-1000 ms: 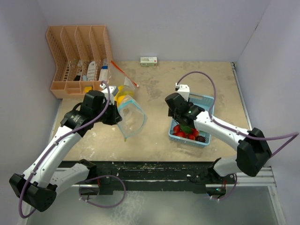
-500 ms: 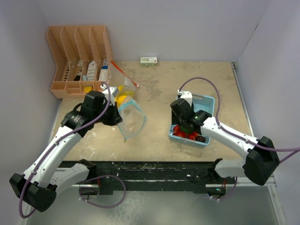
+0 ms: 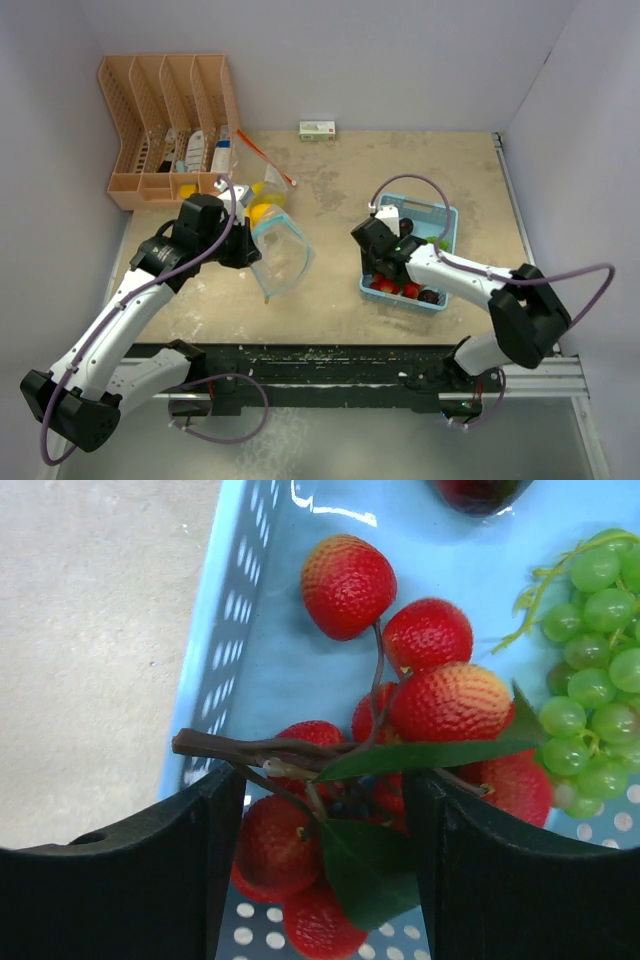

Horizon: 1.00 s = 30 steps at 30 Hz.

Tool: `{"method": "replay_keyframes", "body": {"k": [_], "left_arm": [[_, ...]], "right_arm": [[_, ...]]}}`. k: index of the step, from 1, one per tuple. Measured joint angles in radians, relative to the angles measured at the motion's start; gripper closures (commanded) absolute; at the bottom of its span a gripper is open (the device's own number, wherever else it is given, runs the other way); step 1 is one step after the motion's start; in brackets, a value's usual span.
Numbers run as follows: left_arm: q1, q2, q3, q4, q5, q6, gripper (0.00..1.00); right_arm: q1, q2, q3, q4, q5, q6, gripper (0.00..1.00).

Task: Place the food in the zip-top bag and seal the zipper
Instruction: Pick up the fake fruit from the bin.

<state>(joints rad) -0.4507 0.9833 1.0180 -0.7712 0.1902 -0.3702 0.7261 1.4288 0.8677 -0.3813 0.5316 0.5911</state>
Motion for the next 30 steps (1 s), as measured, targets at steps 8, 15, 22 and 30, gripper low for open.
{"method": "replay_keyframes", "body": {"k": [8,15,22,30], "left_arm": [[0.000,-0.007,0.000,-0.004,0.000,0.000,1.00],[0.000,-0.011,0.000,-0.008,0.000,0.000,1.00],[0.000,-0.011,0.000,-0.008,-0.001,0.000,1.00],[0.000,-0.008,0.000,-0.008,-0.012,0.000,1.00]], "right_arm": [[-0.002,0.126,0.035,0.032,0.039,0.007,0.57],[-0.002,0.086,0.035,0.008,0.099,0.060,1.00],[-0.002,-0.105,0.042,-0.077,0.156,0.082,1.00],[-0.002,-0.353,0.122,-0.072,0.038,-0.018,1.00]]}}
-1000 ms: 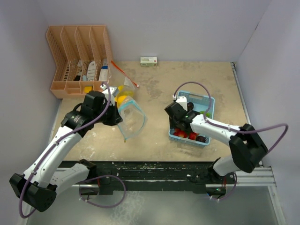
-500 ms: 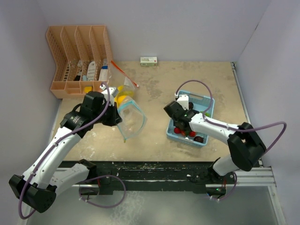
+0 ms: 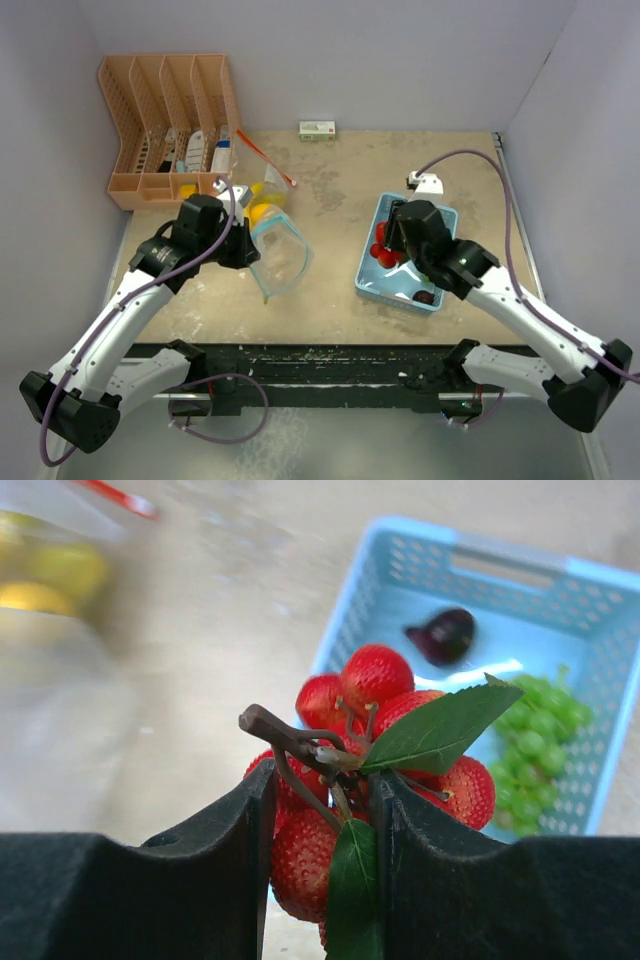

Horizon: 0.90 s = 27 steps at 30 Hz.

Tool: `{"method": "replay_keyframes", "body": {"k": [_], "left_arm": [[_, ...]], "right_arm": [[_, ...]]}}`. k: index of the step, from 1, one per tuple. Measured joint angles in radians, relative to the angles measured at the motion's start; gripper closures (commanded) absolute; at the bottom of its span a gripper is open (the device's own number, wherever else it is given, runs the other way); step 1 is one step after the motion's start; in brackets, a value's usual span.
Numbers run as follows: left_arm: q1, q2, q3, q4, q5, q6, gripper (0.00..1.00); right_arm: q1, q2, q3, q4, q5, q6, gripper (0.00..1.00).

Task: Place the food in the zip-top bag and seal the zipper
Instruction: Pick up the fake fruit from the bin, then place the fake fruit in the bin.

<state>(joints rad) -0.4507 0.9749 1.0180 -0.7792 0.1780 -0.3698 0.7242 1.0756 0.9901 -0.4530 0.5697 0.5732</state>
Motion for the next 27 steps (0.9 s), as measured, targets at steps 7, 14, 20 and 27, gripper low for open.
{"method": "replay_keyframes", "body": {"k": [7,14,20,27], "left_arm": [[0.000,0.028,0.000,0.003,0.000,0.000,1.00],[0.000,0.049,0.001,0.007,0.001,0.000,1.00],[0.000,0.068,0.008,0.009,0.003,-0.001,1.00],[0.000,0.072,0.017,0.015,0.009,-0.004,1.00]], "right_arm": [[0.002,-0.103,0.157,0.068,-0.263,-0.094,1.00],[0.089,-0.091,0.207,0.225,-0.504,-0.127,1.00],[0.187,-0.005,0.212,0.413,-0.693,-0.122,1.00],[0.199,0.050,0.137,0.638,-0.762,-0.048,1.00]]}}
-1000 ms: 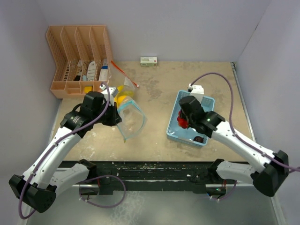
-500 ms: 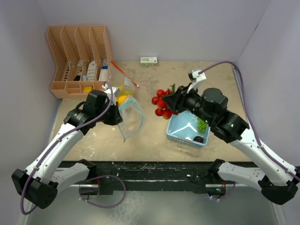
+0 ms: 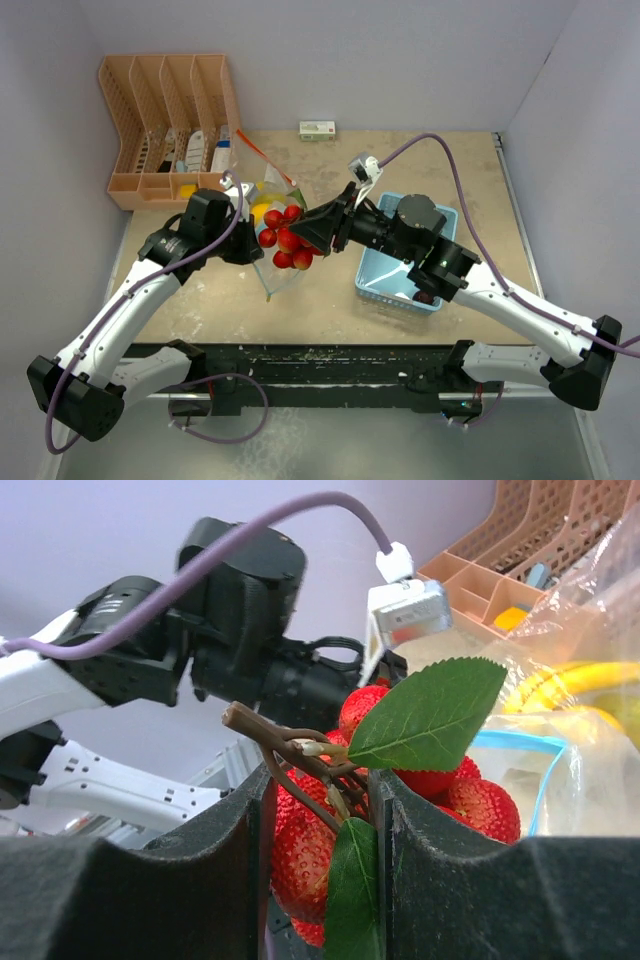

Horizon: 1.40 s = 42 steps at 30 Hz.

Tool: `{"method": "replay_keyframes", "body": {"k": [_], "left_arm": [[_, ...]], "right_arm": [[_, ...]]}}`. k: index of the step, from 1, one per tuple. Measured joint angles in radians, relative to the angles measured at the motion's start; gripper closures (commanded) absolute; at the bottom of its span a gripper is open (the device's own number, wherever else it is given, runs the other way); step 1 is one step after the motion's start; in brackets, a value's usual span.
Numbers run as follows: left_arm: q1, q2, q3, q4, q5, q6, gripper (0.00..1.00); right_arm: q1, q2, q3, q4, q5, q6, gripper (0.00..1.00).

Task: Place the food in the zip-top bag and seal the zipper
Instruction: Place the fake fruit in the bin.

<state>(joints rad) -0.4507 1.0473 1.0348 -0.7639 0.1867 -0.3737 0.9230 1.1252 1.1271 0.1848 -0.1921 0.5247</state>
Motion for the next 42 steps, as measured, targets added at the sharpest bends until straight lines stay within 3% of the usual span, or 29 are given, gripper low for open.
{"method": "replay_keyframes", "body": {"k": [11,26,28,33,39,42], "left_arm": [[0.000,-0.012,0.003,0.000,0.024,-0.009,1.00],[0.000,-0.018,0.003,0.019,0.049,-0.011,1.00],[0.000,-0.015,0.003,0.024,0.054,-0.011,1.00],[0.000,-0.009,0.003,0.026,0.057,-0.012,1.00],[0.000,-0.005,0.003,0.031,0.063,-0.013,1.00],[0.000,-0.002,0.003,0.032,0.064,-0.018,1.00]], "right_arm": [[0.000,0.101,-0.175,0.177,0.104,0.078,1.00],[0.030,0.238,-0.121,0.080,0.315,0.027,0.99],[0.050,0.276,-0.090,0.059,0.341,0.018,0.93],[0.109,0.356,-0.005,-0.014,0.414,-0.022,0.62],[0.138,0.331,-0.001,-0.072,0.463,-0.043,0.28],[0.138,0.275,-0.002,-0.099,0.480,-0.048,0.25]]}}
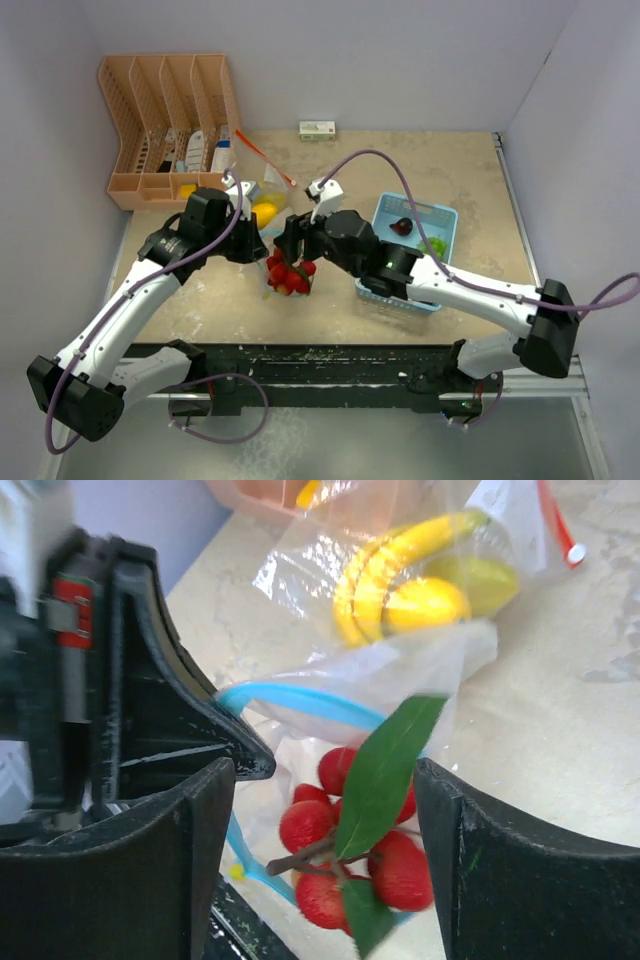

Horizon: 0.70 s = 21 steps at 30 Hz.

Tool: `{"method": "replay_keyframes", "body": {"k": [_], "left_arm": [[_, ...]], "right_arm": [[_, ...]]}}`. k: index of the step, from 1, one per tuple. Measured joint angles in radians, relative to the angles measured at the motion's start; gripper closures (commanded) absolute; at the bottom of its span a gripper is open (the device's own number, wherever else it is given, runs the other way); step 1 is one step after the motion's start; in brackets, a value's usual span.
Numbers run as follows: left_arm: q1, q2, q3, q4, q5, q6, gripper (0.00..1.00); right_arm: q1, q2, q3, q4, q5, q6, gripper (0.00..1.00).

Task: Place the food in the zip-top bag and seal the zipper
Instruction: Place the fake fruit in the bin.

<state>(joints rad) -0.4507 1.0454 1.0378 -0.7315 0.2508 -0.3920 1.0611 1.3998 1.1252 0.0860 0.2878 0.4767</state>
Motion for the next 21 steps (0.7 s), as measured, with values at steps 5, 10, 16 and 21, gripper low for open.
{"method": "replay_keyframes", "body": {"k": [5,10,16,21], "left_arm": [[0.000,0.001,0.000,-0.003,0.000,-0.009,1.00],[0.000,0.001,0.000,-0.003,0.000,-0.013,1.00],[0.000,0.000,0.008,-0.013,0.000,-0.017,1.00],[0.000,-0.007,0.029,-0.023,0.001,-0.018,1.00]], "right_arm": [[0.000,-0.119,-0.008,-0.034,0.032,0.003,0.28],[-0.002,-0.183,-0.029,-0.109,0.074,0.060,0.31],[-0.002,-0.180,-0.148,-0.194,0.088,0.158,0.52],[-0.002,-0.176,-0.225,-0.271,0.114,0.225,0.52]]}}
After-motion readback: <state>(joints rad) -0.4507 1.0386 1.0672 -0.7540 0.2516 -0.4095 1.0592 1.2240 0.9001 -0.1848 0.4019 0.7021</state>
